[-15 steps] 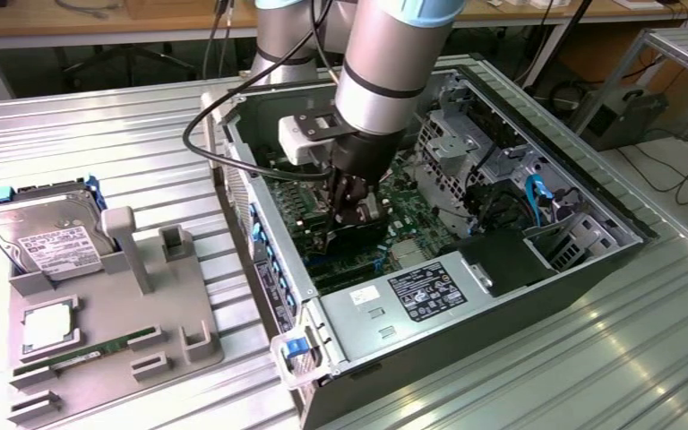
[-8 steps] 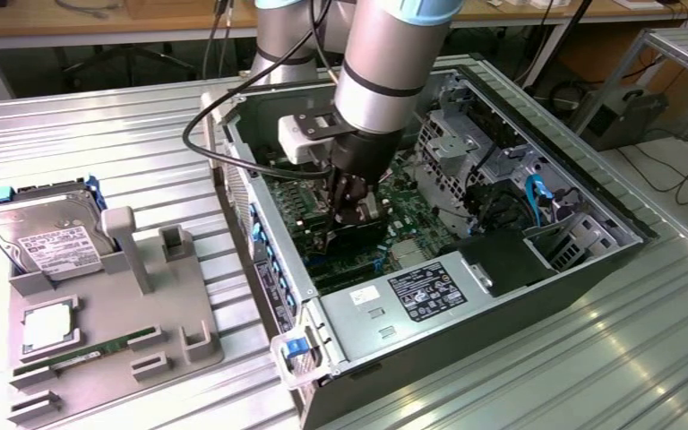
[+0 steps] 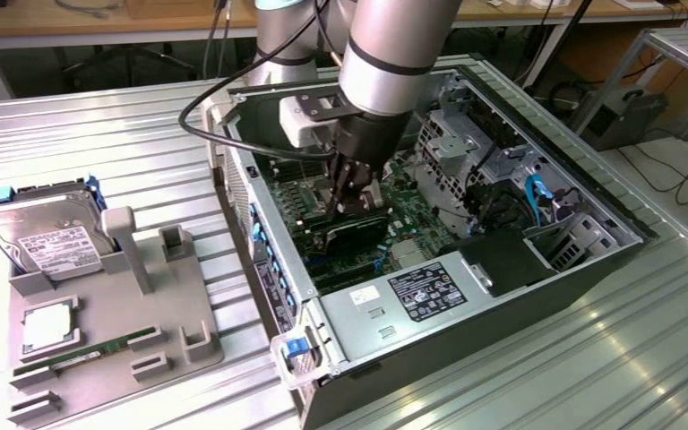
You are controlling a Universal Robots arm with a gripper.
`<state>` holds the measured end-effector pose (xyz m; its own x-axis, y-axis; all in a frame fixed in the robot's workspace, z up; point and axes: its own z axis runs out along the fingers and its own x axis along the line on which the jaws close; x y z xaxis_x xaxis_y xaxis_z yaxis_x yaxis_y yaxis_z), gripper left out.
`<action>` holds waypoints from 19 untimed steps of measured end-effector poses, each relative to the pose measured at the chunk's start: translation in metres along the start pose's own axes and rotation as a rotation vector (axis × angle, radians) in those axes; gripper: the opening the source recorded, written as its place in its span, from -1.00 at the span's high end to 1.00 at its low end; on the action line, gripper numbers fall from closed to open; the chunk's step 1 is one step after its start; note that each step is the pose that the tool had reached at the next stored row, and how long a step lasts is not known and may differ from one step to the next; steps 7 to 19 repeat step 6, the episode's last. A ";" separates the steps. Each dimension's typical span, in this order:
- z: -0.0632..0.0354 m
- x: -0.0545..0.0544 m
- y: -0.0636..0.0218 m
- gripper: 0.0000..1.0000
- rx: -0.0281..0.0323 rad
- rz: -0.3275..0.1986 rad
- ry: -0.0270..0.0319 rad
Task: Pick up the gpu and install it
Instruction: 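Press down on the gpu until it lock into place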
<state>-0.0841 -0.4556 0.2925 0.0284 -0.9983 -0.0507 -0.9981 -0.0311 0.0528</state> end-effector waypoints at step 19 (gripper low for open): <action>-0.0002 0.000 0.0000 0.79 0.0001 0.000 -0.0001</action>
